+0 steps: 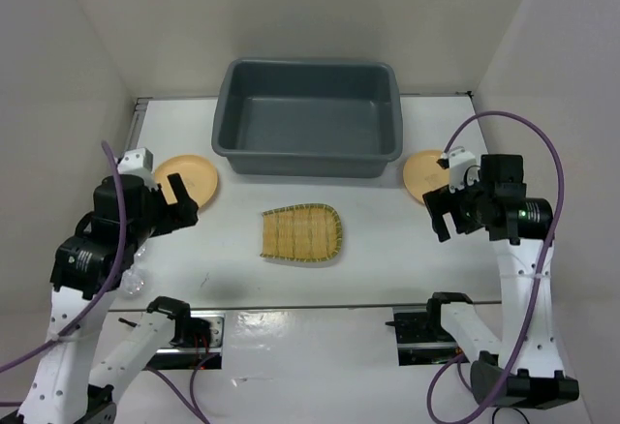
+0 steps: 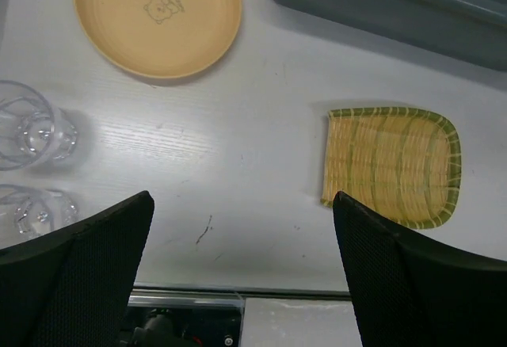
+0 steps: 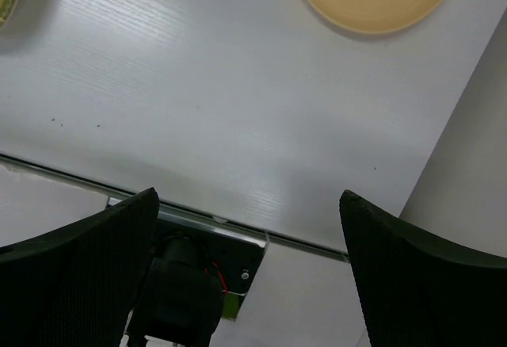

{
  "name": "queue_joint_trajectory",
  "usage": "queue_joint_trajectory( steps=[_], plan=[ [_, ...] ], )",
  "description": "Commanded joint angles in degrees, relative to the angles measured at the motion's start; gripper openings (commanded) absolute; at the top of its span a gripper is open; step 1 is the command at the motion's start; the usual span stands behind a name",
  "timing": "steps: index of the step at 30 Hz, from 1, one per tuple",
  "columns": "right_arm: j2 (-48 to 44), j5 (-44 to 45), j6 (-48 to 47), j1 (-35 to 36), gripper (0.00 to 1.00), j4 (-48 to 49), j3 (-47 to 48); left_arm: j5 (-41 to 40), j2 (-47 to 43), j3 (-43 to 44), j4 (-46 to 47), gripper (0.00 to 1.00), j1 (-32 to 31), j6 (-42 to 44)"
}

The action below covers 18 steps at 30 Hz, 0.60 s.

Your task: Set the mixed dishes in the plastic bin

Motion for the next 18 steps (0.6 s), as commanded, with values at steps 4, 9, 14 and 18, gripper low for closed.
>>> queue_joint_trajectory(
  steps=[4,9,14,18],
  plan=[
    [-2.11,1.35,2.13,1.89,0.99,-1.74,2.92,15.26,9.9,-3.39,1.8,1.0,0.32,-0.31],
    [1.49,-5.66,-1.11,4.19,0.99,-1.74,3.72,20.11,5.89,-6.14,2.51,1.0,-0.73,-2.06],
    [8.86,-12.26,-7.43,5.84,0.99,-1.74,7.13,29.5,6.56,-10.6,3.91,1.0,-0.73,-6.72],
    [15.89,-12.89,-4.91,10.32,0.99,3.09,8.38,34.18,8.69,-18.7,11.81,1.0,-1.96,-12.08]
  ],
)
